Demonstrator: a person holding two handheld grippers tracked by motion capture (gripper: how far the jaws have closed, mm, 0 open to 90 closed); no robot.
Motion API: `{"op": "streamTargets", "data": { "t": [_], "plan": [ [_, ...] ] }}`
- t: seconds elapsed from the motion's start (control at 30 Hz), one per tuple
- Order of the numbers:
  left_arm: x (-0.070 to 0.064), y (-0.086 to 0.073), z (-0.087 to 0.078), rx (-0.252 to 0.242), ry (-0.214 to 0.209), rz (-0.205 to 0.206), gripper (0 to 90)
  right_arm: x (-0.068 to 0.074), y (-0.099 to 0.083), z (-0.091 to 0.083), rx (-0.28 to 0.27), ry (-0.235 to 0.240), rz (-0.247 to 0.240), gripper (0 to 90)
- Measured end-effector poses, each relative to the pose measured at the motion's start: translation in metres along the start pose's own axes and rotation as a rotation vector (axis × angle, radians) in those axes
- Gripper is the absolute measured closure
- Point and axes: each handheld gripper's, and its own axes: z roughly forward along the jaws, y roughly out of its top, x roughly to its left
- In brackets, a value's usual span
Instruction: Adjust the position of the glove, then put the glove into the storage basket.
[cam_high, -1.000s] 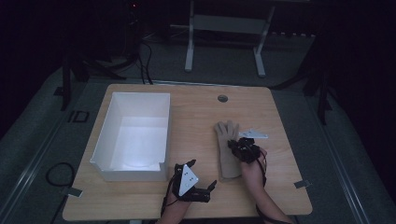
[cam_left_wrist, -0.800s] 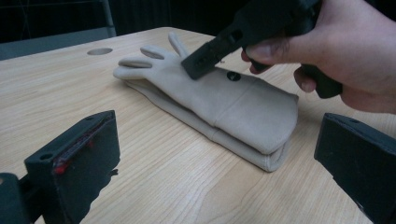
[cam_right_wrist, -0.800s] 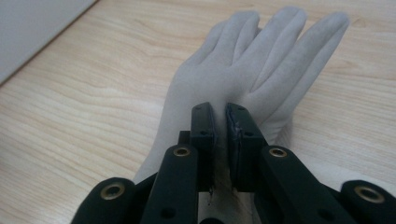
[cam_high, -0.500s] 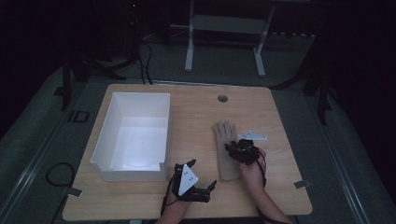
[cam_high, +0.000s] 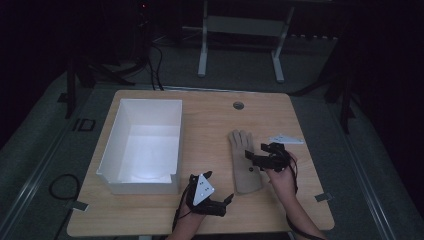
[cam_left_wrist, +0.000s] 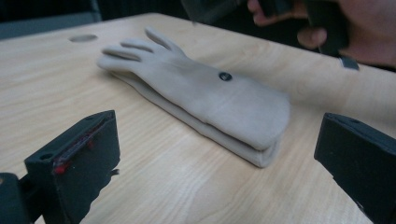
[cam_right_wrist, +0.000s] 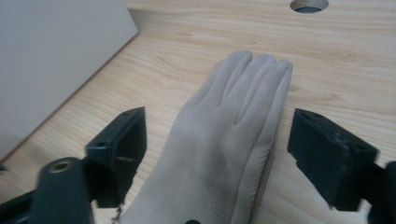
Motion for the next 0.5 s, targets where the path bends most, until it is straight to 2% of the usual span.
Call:
{"op": "streamTargets", "data": {
  "t": [0.03, 0.07, 0.17, 0.23, 0.27, 0.37, 0.4, 0.43, 0.5],
  "plan": [
    [0.0, 0.001, 0.001, 0.002, -0.016, -0.001, 0.6, -0.002, 0.001, -0.002, -0.008, 0.016, -0.002, 15.5],
    [0.0, 0.002, 0.003, 0.012, -0.024, 0.004, 0.6, -0.002, 0.003, -0.004, -0.013, 0.004, -0.019, 15.6],
    [-0.003, 0.006, 0.007, 0.052, -0.03, 0.025, 0.6, -0.006, 0.007, -0.009, -0.013, -0.003, -0.1, 16.4],
    [-0.004, 0.01, 0.01, 0.067, -0.061, 0.015, 0.6, -0.009, 0.01, -0.01, -0.018, 0.008, -0.138, 16.7],
    [-0.004, 0.011, 0.01, 0.074, -0.072, 0.021, 0.6, -0.011, 0.012, -0.012, -0.013, -0.005, -0.167, 17.5],
    [-0.006, 0.017, 0.013, 0.066, -0.088, 0.056, 0.6, -0.015, 0.017, -0.017, -0.016, 0.011, -0.194, 17.2],
    [-0.007, 0.02, 0.016, 0.078, -0.093, 0.066, 0.6, -0.017, 0.018, -0.017, -0.015, 0.021, -0.199, 15.5],
    [-0.008, 0.022, 0.018, 0.088, -0.096, 0.07, 0.6, -0.019, 0.02, -0.019, -0.019, 0.033, -0.196, 15.0],
    [-0.008, 0.025, 0.021, 0.076, -0.137, 0.089, 0.6, -0.022, 0.023, -0.02, 0.004, 0.064, -0.177, 13.5]
  ]
}}
